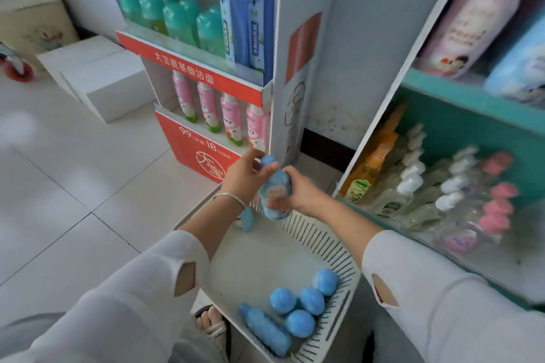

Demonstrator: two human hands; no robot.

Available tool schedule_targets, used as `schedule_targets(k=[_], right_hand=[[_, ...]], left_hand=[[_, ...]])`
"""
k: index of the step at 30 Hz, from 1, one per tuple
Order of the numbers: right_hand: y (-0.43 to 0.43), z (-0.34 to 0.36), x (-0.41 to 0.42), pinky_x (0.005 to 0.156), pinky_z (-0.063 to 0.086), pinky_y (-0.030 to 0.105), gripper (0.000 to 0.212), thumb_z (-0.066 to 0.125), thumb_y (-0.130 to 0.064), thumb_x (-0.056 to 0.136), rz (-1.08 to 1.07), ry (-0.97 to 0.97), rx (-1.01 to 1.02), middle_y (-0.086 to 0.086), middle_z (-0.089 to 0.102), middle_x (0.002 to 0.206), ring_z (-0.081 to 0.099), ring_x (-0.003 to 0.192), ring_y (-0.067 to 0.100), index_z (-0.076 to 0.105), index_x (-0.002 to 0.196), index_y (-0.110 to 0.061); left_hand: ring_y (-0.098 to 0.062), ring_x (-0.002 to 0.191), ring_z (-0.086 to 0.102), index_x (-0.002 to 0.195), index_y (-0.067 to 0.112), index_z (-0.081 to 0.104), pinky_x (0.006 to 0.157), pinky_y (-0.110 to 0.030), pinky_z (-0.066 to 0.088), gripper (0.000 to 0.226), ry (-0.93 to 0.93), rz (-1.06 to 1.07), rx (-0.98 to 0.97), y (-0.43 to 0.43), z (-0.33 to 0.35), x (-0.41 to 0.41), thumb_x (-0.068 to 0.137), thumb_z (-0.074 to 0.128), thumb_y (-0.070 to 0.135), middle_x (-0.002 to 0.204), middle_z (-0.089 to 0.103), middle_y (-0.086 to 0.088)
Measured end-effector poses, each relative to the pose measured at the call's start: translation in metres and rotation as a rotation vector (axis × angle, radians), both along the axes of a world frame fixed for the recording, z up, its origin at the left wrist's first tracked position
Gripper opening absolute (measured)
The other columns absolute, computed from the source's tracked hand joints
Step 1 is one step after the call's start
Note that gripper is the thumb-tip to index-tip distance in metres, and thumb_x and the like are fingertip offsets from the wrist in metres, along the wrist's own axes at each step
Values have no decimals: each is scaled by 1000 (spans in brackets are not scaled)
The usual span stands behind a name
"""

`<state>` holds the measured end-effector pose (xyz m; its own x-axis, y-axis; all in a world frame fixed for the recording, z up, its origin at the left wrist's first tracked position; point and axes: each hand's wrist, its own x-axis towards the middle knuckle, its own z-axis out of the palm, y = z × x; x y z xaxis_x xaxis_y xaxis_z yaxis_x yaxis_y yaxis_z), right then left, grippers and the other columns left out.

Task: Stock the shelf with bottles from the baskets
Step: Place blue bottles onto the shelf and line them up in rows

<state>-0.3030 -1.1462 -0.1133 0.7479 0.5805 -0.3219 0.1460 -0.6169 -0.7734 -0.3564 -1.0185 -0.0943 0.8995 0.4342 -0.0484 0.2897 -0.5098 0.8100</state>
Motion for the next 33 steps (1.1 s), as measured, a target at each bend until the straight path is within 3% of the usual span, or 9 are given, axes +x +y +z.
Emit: schedule_targets(k=[2,5,7,9,15,20,25,30,33], right_hand=[[-14,26,-5,89,48,35,55,79,-12,73,-67,-18,67,14,59,115,58,105,24,47,116,-4],[-40,70,-14,76,50,19,56,80,-18,72,-114,-62,130,2,58,106,57,93,13,47,118,-12],[-61,98,-19,85,49,29,60,81,-25,71,-170,-129,156,0,59,108,56,100,16,47,120,-15],[-87,124,-23,85,46,29,61,81,-24,72,-231,-174,211,-1,58,106,56,101,18,48,122,-15],[-186,187,-40,87,49,30,59,80,-26,72,-414,-356,316,-1,61,111,59,103,16,48,121,-20],[-263,216,-48,92,51,40,65,82,-32,69,-580,-473,390,2,64,114,62,104,20,49,123,-21],[-320,237,-34,82,48,30,53,78,-19,75,-748,-552,444,0,62,106,60,95,19,49,119,-17],[-350,242,10,84,49,37,53,80,-19,72,-846,-582,319,8,62,113,60,101,28,49,115,-11],[-353,241,32,80,45,33,55,79,-18,73,-828,-549,216,11,61,116,59,104,28,49,118,-7]], left_hand=[[-16,81,51,114,7,56,72,-22,36,32,-65,-47,-42,-13,25,-4,92,55,30,90,56,-1],[-20,84,53,115,5,56,71,-21,35,28,-142,-105,-36,-37,59,-10,95,48,23,92,56,-4],[-28,90,58,119,5,55,76,-28,44,28,-189,-128,-57,-58,82,-12,95,49,20,99,59,-10],[-32,95,60,121,7,54,81,-38,49,30,-241,-140,-80,-84,106,-13,95,49,22,98,58,-9],[-22,92,61,122,14,53,88,-39,51,29,-372,-313,-153,-181,176,-15,94,51,21,106,60,-8],[-15,92,58,133,19,44,83,-23,45,41,-413,-478,-59,-254,209,-15,93,52,14,111,51,3],[-15,89,54,135,18,42,79,-19,39,42,-401,-598,55,-294,223,-12,94,50,13,116,53,-4],[-14,86,55,127,16,49,77,-19,43,33,-363,-621,114,-300,215,-1,94,49,13,110,57,-2],[-9,77,54,123,16,52,63,-11,41,30,-316,-619,134,-298,205,9,94,48,11,102,55,4]])
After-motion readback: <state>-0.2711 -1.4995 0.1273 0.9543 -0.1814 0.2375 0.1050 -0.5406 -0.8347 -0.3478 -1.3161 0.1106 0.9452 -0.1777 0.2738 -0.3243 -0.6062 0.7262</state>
